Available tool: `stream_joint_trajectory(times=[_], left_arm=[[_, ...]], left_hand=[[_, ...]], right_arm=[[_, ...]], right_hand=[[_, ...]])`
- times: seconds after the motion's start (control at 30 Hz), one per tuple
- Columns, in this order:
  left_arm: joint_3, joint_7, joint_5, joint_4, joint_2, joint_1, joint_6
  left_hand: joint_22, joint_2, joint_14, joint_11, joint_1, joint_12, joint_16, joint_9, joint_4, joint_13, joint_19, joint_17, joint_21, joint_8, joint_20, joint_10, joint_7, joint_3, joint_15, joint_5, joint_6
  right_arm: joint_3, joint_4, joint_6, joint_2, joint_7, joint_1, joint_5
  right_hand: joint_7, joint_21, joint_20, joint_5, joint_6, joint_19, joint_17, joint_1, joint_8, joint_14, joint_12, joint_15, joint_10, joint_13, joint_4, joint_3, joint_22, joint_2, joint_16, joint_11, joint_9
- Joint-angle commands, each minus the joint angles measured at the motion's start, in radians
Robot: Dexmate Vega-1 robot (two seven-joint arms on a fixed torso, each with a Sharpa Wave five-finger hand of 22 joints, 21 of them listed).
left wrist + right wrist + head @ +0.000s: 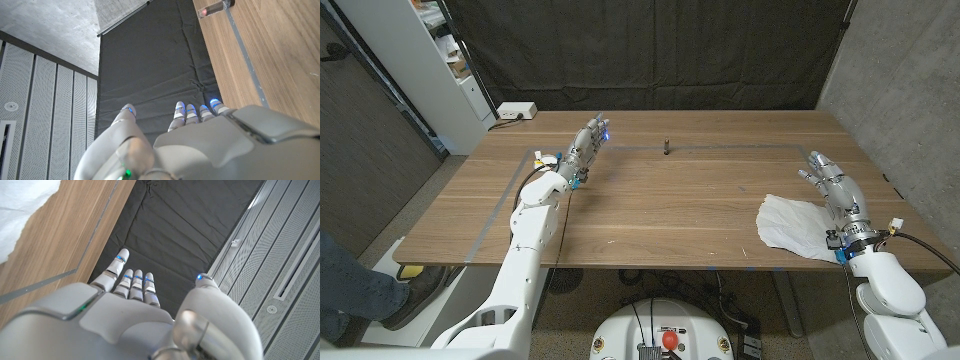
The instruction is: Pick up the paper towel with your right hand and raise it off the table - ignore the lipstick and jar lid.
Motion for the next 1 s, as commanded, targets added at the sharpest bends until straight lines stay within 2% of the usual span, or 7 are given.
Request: stream_joint_trajectory(times=[0.03, 0.53, 0.63, 1.0], left_arm=[[0.005, -0.004, 0.000, 0.002, -0.003, -0.004, 0.000], [-0.002, -0.026, -0.024, 0.010, -0.012, -0.006, 0.008], [-0.001, -0.021, -0.018, 0.004, -0.012, -0.004, 0.006], [0.003, -0.017, -0.010, -0.001, -0.011, -0.004, 0.015]], left_hand=[[0.004, 0.008, -0.006, -0.002, 0.004, 0.001, 0.002, 0.005, -0.004, -0.001, -0.127, 0.003, -0.004, 0.002, 0.009, -0.001, 0.000, 0.004, 0.004, 0.000, 0.006], [0.005, 0.010, -0.005, -0.001, 0.003, 0.002, 0.002, 0.005, -0.006, -0.001, -0.125, 0.003, -0.009, 0.002, 0.010, 0.003, 0.001, 0.003, 0.003, 0.000, 0.009], [0.005, 0.011, -0.005, 0.010, 0.003, 0.002, 0.002, 0.005, -0.007, -0.001, -0.123, 0.003, -0.011, 0.003, 0.008, 0.004, 0.004, 0.003, 0.006, 0.000, 0.013], [0.005, 0.012, -0.004, 0.007, 0.003, 0.001, 0.002, 0.005, -0.008, -0.001, -0.121, 0.003, -0.014, 0.002, 0.006, 0.003, 0.007, 0.003, 0.008, -0.001, 0.014]], right_arm=[[0.009, -0.011, 0.006, 0.008, 0.000, -0.015, -0.013], [0.019, -0.029, 0.018, 0.012, -0.025, -0.032, -0.087], [0.020, -0.024, 0.030, 0.011, -0.035, -0.031, -0.119], [0.023, -0.060, 0.033, 0.016, -0.100, -0.047, -0.285]], right_hand=[[-0.004, -0.004, -0.001, 0.009, 0.008, 0.007, -0.001, 0.003, 0.006, 0.008, 0.002, 0.000, 0.012, 0.003, -0.002, 0.002, 0.005, 0.009, -0.005, 0.003, 0.002], [-0.004, -0.009, 0.000, 0.009, 0.010, 0.009, -0.002, 0.004, 0.006, 0.009, -0.001, 0.000, 0.014, 0.003, -0.003, 0.001, 0.005, 0.009, -0.007, 0.002, 0.002], [-0.005, -0.011, 0.000, 0.010, 0.010, 0.008, -0.002, 0.004, 0.006, 0.008, -0.002, 0.000, 0.012, 0.003, -0.003, 0.001, 0.005, 0.009, -0.007, 0.000, 0.002], [-0.007, -0.019, 0.001, 0.010, 0.009, 0.005, -0.003, 0.005, 0.005, 0.004, -0.006, -0.001, 0.012, 0.003, -0.005, 0.000, 0.005, 0.009, -0.011, -0.003, 0.001]])
